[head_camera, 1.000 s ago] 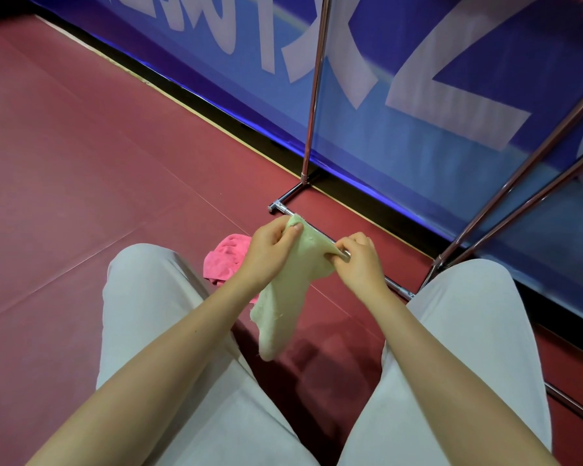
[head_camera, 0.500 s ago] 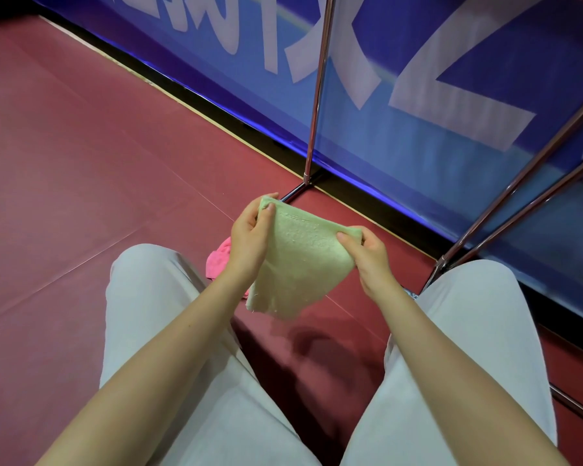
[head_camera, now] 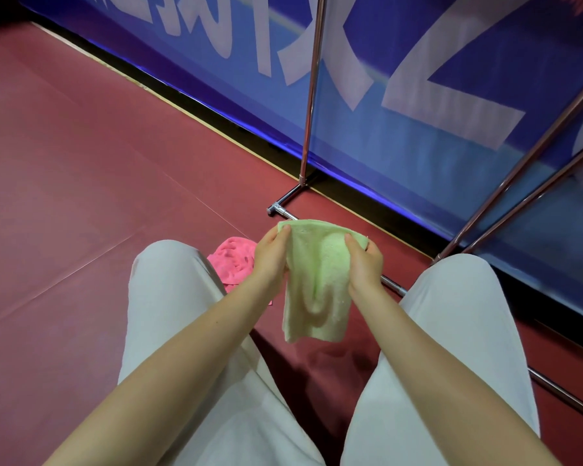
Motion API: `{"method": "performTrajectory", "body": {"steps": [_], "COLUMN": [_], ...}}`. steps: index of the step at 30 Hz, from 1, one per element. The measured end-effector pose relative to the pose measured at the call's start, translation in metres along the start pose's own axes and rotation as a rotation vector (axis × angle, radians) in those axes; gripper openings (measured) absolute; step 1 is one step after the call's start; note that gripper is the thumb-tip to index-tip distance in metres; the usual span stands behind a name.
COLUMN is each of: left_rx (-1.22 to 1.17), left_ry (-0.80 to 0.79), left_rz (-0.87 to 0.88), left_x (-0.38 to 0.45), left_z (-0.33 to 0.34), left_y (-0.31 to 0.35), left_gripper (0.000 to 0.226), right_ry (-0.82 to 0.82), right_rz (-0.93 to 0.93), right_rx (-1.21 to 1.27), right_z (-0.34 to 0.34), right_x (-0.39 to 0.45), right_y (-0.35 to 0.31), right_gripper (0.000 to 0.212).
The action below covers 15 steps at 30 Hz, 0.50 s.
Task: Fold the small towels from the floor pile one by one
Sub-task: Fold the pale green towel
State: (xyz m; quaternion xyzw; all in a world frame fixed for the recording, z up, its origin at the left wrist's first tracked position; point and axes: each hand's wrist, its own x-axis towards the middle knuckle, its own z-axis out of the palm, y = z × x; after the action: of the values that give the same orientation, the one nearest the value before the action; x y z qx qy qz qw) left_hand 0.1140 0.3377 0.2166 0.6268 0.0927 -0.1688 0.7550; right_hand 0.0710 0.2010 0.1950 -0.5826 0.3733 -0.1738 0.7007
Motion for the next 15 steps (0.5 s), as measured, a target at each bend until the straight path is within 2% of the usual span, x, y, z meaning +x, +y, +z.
{"method": "performTrajectory", "body": {"steps": [3,8,15], "left_rx": [-0.035,0.033,0.005], "left_ry": [-0.021,-0.154,-0.147], "left_rz": [-0.030,0.032,0.030], "left_x": [-0.002,-0.007,0.008], "left_z": [0.011,0.028,0.037], "left_y": [-0.004,-0.017,-0.019], "left_gripper": [0.024,0.029,0.031], "right_ry": [-0.008,-0.087,-0.238], "right_rz": [0.002,-0.101,-0.208], "right_rx": [0.014,-0.067,-0.078], "right_z": [0.006,0.013,0.013], "right_x": [-0.006,-0.021,-0.022], "right_y": [0.001,-0.002,-0.014], "right_gripper": [0.009,0.017,0.019]}}
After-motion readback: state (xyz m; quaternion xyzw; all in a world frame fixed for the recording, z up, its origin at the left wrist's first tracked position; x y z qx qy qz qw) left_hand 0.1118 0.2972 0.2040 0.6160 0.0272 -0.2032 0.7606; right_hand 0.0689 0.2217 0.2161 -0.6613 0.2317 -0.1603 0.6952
